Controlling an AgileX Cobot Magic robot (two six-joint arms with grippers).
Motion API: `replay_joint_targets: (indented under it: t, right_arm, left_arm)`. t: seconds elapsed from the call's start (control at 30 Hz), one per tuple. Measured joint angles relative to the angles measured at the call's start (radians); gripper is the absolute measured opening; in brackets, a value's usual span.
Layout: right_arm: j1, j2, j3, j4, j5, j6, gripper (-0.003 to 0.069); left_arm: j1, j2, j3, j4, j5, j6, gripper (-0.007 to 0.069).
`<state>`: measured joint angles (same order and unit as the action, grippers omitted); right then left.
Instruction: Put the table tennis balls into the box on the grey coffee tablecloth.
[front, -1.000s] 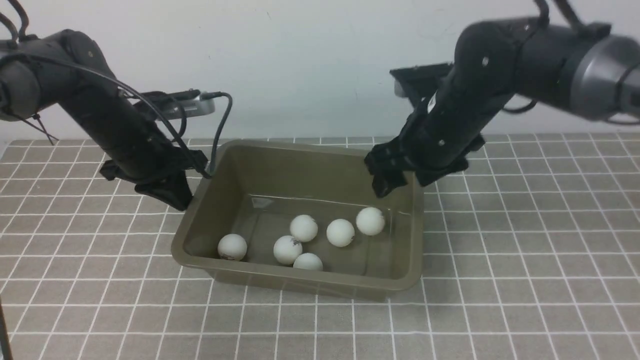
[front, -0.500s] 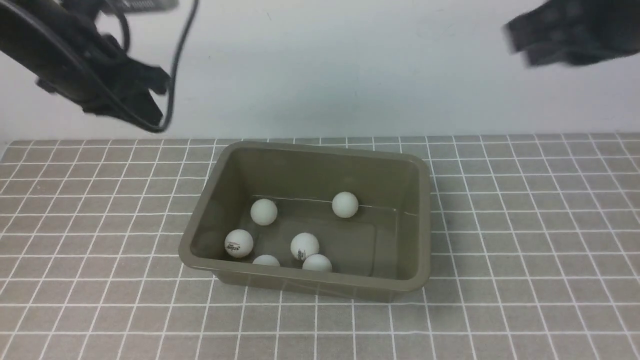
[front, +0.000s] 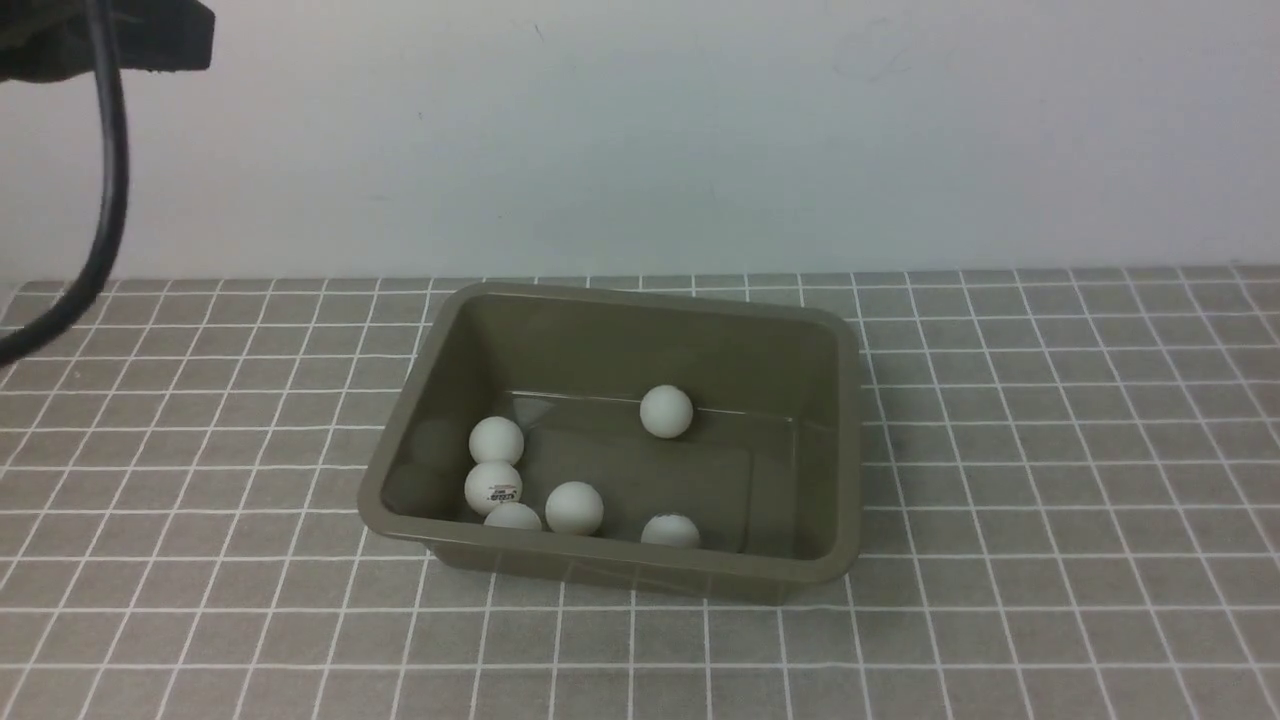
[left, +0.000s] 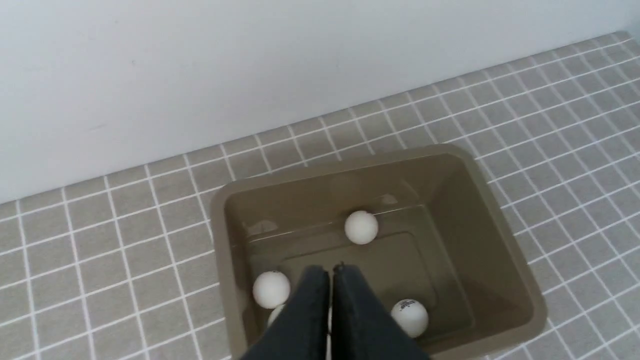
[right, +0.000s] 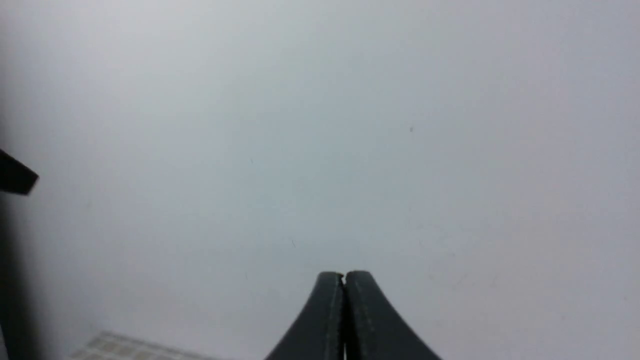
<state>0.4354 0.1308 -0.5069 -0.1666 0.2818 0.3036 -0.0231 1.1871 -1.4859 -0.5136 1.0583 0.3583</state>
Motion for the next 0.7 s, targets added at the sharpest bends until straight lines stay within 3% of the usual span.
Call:
replay_joint_targets:
  t: [0.1,0.33,0.7]
  right_arm:
    - [0.0,-0.124,0.066,-0.047,-0.023,0.06,-0.0015]
    - [0.0,-0.145,0.078,-0.152,-0.036,0.101,-0.0015]
    - [0.0,-0.145,0.078,-0.168,-0.035,0.102,-0.0015]
  left_arm:
    - [0.0,-0.056,0.075,-0.066,-0.054,0.042,-0.0005]
    - [0.0,-0.221,0.308,-0.166,-0.212,0.168,-0.0005]
    - [0.0,-0.592,0.702,-0.268,-0.354,0.253,-0.0005]
